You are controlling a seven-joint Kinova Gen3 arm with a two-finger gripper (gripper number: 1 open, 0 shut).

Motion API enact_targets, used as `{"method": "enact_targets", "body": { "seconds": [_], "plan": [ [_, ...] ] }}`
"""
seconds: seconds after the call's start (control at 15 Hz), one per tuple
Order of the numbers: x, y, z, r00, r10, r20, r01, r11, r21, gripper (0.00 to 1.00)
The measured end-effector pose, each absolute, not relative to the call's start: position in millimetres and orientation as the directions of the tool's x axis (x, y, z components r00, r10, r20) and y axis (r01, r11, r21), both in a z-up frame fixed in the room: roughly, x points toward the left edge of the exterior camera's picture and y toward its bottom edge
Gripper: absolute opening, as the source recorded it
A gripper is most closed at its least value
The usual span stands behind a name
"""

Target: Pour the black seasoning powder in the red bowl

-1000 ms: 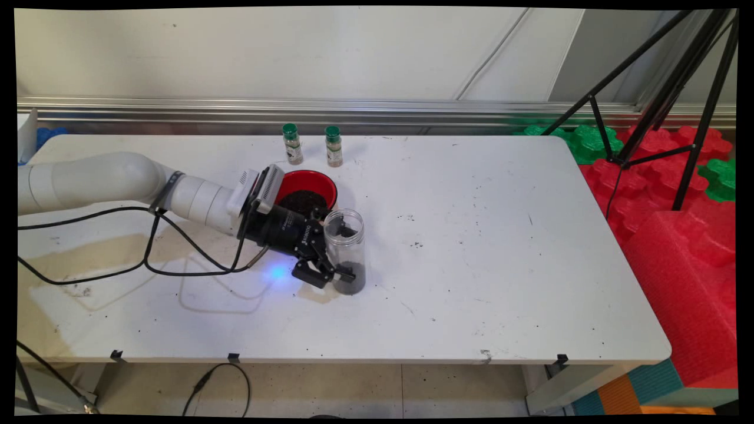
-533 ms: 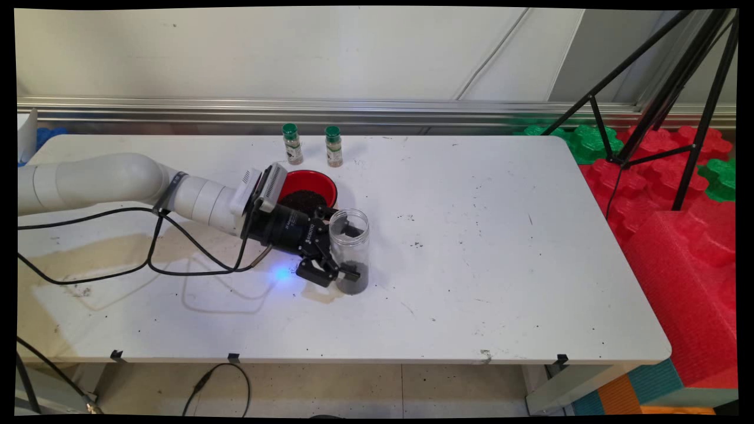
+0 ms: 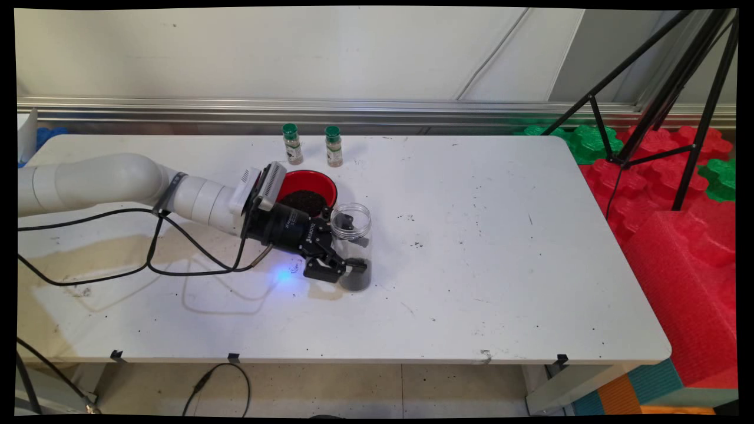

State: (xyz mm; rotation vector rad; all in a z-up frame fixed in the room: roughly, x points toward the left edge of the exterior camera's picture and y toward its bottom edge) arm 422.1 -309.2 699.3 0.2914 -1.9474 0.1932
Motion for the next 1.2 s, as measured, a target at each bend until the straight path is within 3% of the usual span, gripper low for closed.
{"method": "enact_targets", "body": {
  "seconds": [0.53, 1.2],
  "plan": [
    [424, -307, 705, -0.364, -0.102, 0.926, -0.292, 0.956, -0.01, 0.0],
    [434, -319, 739, -0.339, -0.047, 0.94, -0.307, 0.95, -0.063, 0.0]
  ]
}}
